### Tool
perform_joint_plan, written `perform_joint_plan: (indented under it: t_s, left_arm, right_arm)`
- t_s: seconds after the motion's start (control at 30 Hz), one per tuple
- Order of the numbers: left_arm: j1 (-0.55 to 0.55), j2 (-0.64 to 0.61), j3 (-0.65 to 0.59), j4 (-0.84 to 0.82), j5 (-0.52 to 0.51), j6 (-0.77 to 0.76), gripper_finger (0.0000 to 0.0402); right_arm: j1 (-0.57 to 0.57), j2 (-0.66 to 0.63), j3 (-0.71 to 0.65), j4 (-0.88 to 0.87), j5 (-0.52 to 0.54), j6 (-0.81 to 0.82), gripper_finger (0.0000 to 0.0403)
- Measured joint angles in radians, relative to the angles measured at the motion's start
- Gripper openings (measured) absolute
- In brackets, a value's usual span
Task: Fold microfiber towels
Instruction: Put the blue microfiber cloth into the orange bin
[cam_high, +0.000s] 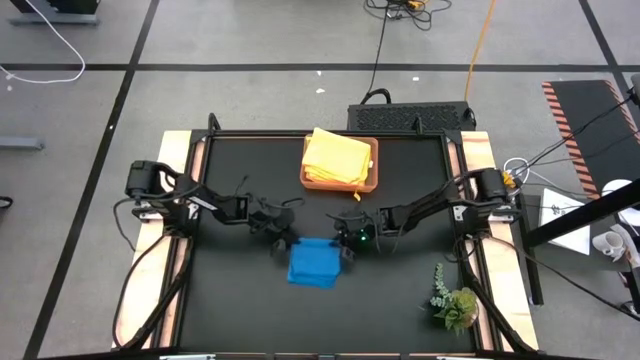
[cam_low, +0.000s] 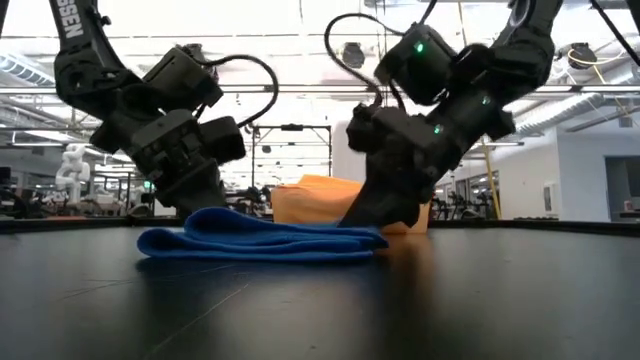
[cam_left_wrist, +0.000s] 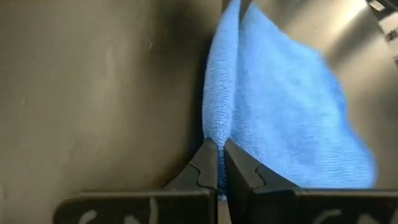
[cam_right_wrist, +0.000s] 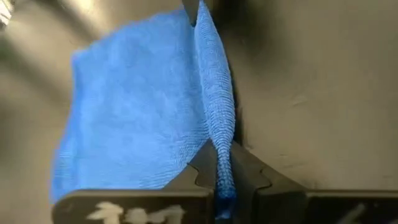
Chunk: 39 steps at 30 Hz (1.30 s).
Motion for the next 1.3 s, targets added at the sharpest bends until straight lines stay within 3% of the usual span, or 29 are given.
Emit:
perform_joint_plan:
  t_s: [0.13,0.37,0.63,0.87,1.1,1.3]
  left_arm:
    - [0.006,-0.060,0.061,-0.067,-0.043,0.096,0.0006]
    - [0.049,-0.152,0.251,-0.281,-0.221,0.340,0.0004]
    - [0.210,-0.152,0.472,-0.411,-0.296,0.576,0.0004]
    - [0.422,-0.098,0.565,-0.406,-0.204,0.587,0.0005]
    - [0.552,0.064,0.625,-0.393,-0.085,0.581,0.0024]
    - [0.581,0.205,0.706,-0.369,-0.180,0.582,0.0059]
  right_arm:
    - [0.004,-0.101,-0.002,-0.082,0.025,-0.034,0.0005]
    - [0.008,-0.336,-0.001,-0.280,0.210,-0.125,0.0003]
    - [-0.114,-0.501,0.000,-0.360,0.389,-0.267,0.0002]
    - [-0.347,-0.510,0.002,-0.343,0.382,-0.369,0.0001]
    - [-0.547,-0.423,0.003,-0.291,0.194,-0.389,0.0006]
    - [-0.622,-0.313,-0.001,-0.209,0.181,-0.423,0.0030]
